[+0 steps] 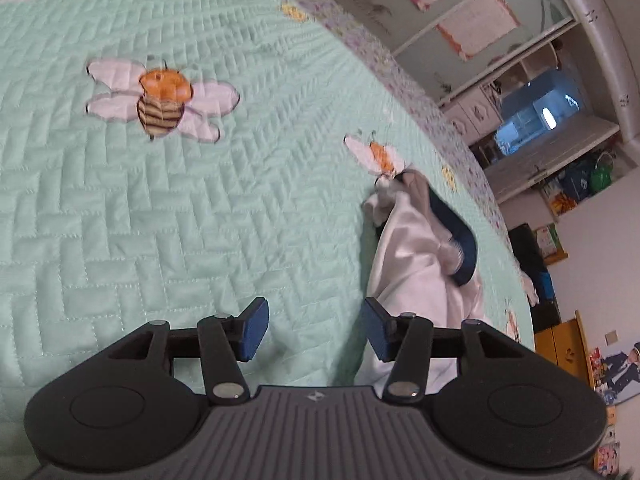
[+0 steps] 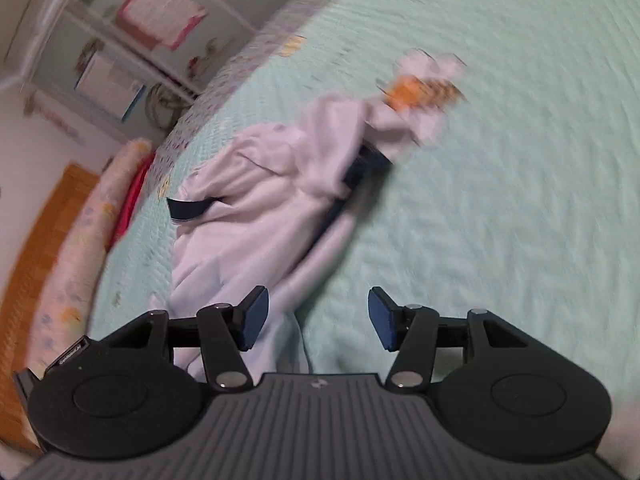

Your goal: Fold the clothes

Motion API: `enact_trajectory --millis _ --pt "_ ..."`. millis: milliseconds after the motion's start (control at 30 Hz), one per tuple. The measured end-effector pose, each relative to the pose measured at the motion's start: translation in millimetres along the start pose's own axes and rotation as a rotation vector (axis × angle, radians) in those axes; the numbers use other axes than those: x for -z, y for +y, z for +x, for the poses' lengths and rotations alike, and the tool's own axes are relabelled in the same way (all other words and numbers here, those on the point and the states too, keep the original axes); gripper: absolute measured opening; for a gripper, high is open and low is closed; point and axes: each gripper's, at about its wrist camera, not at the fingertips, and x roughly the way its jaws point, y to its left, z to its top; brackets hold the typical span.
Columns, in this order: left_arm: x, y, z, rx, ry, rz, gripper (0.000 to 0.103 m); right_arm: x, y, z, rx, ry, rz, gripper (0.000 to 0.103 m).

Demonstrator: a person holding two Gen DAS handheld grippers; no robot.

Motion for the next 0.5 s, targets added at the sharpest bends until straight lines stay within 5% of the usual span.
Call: enact_trajectory --millis 267,400,500 --pt "13.2 -27.9 31.5 0.119 0.09 0.067 0.054 -30.7 113.1 67.8 0.041 -0.105 -0.638 0.062" --pt "11.5 -25.8 31.5 0.137 0.101 0.063 0.055 -22.5 153.1 120.9 0.091 -0.084 -0.969 0.062" --pt "9.3 -23.1 28.0 0.134 0.1 0.05 0.056 -15.4 166.1 155.1 0.125 -0.06 -1.099 0.062"
